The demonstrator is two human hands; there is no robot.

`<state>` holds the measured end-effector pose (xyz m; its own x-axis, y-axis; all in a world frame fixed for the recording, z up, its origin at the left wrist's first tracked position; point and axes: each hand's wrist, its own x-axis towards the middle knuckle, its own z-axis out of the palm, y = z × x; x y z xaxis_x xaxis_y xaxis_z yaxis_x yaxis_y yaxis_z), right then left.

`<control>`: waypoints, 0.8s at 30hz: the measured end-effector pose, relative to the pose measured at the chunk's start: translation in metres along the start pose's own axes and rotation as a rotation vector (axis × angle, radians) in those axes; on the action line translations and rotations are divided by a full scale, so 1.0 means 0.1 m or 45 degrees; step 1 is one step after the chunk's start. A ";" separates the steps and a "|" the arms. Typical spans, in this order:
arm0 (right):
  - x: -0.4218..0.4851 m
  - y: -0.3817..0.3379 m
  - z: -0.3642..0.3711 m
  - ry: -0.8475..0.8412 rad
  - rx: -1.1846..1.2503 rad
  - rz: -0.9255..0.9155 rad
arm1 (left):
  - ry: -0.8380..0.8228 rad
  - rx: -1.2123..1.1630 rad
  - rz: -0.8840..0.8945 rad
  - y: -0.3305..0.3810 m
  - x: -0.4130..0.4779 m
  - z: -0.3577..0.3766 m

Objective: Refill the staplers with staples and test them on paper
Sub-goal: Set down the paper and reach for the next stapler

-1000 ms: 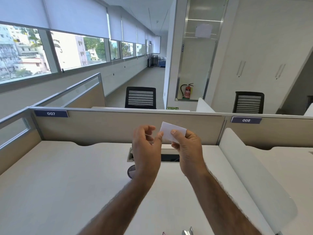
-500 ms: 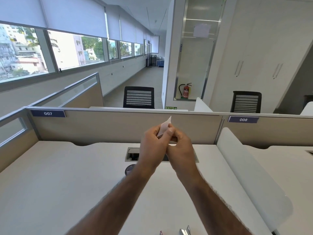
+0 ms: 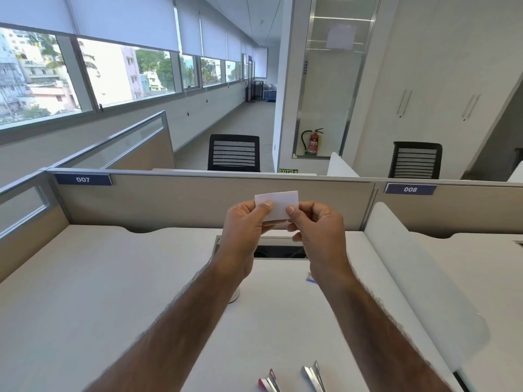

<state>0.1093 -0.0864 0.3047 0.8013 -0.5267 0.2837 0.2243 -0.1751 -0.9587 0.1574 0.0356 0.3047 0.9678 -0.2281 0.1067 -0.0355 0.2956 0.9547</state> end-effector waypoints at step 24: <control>0.30 1.65 0.80 -0.328 -0.921 -0.327 | -0.197 1.882 -0.196 -3.08 -0.46 -1.90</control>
<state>0.2150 -0.0648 0.1533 0.8958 -0.2044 0.3946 0.0751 -0.8056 -0.5877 0.1716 0.1311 -0.0472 0.9534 -0.2906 -0.0814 -0.2437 -0.9003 0.3606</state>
